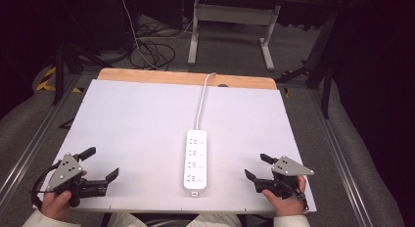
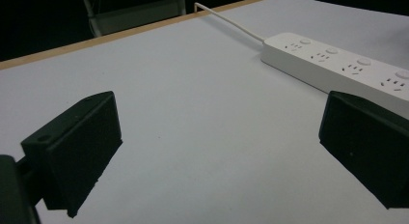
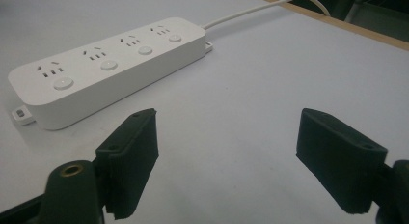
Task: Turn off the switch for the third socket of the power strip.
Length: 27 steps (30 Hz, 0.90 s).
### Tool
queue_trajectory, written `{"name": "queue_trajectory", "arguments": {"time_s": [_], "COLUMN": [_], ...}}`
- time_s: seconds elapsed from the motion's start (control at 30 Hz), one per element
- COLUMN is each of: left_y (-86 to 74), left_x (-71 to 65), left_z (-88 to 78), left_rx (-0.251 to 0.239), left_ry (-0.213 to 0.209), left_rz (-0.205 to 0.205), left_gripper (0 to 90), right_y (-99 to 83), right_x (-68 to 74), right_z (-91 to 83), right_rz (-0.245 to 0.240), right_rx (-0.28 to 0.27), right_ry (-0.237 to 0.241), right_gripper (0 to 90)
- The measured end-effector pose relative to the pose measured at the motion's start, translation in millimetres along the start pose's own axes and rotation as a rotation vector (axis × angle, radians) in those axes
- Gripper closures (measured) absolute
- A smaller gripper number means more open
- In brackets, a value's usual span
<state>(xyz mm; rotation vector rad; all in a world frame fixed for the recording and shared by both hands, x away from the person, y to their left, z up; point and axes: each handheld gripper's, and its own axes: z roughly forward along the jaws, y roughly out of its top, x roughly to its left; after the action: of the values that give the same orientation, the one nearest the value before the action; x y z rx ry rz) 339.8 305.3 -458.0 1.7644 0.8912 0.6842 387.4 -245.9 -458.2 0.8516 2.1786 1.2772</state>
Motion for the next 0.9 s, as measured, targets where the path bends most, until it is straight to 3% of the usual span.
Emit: {"name": "queue_trajectory", "arguments": {"time_s": [0.63,0.9], "left_y": [0.1,-0.1], "left_x": [-1.2,-1.3], "left_z": [-0.1,-0.1], "left_rx": [-0.002,0.007], "left_ry": [-0.002,0.003], "left_rz": [-0.016,-0.001], "left_gripper": [0.3,0.4], "right_y": [1.0,2.0], "right_x": [-0.1,0.5], "right_z": [-1.7,-2.2], "right_rz": [-0.005,-0.013], "right_rx": [-0.007,-0.018], "right_ry": [-0.011,-0.007], "right_gripper": [22.9,23.5]}}
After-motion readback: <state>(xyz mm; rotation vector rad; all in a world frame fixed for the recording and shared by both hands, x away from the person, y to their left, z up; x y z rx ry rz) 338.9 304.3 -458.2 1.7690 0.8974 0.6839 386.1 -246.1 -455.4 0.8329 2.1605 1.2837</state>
